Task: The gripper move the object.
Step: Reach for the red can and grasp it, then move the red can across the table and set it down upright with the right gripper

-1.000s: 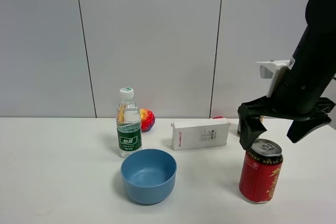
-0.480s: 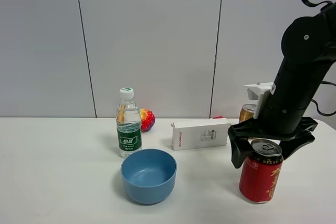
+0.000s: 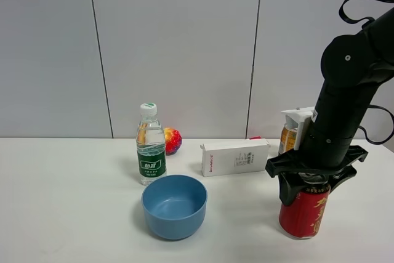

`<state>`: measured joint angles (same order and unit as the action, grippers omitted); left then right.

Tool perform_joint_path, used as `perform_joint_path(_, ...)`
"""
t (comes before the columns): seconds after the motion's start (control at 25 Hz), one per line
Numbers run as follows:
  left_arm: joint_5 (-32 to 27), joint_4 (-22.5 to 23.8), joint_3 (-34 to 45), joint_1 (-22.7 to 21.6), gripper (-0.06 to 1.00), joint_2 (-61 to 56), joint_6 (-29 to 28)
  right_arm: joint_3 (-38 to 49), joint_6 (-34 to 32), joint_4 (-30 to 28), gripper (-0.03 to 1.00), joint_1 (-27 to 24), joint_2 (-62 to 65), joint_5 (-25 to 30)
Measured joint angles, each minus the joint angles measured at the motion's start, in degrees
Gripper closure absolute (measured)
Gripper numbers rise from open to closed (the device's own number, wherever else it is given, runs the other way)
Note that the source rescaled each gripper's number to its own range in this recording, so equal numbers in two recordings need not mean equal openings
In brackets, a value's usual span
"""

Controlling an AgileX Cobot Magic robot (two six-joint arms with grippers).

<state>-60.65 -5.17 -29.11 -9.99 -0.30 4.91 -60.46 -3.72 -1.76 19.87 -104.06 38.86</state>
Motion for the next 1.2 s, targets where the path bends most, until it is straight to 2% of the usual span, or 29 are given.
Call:
perform_joint_path(0.24,0.0,0.0,0.0,0.0,-0.06,0.0,0.0,-0.1,0.0,0.0,0.97,0.0,0.6,0.5)
perform_joint_path(0.44,0.0,0.0,0.0,0.0,-0.06,0.0,0.0,-2.6,0.2,0.5,0.97,0.0,7.2,5.2)
perform_joint_path(0.56,0.0,0.0,0.0,0.0,-0.06,0.0,0.0,-10.4,0.6,0.4,0.97,1.3,12.1,10.5)
perform_joint_path(0.72,0.0,0.0,0.0,0.0,-0.06,0.0,0.0,-25.2,2.5,0.4,0.97,5.9,14.1,15.6)
perform_joint_path(0.96,0.0,0.0,0.0,0.0,-0.06,0.0,0.0,-42.5,4.7,-1.4,0.97,12.2,7.4,17.5)
perform_joint_path(1.2,0.0,0.0,0.0,0.0,-0.06,0.0,0.0,-51.4,4.7,-4.3,0.97,12.6,-5.1,17.9)
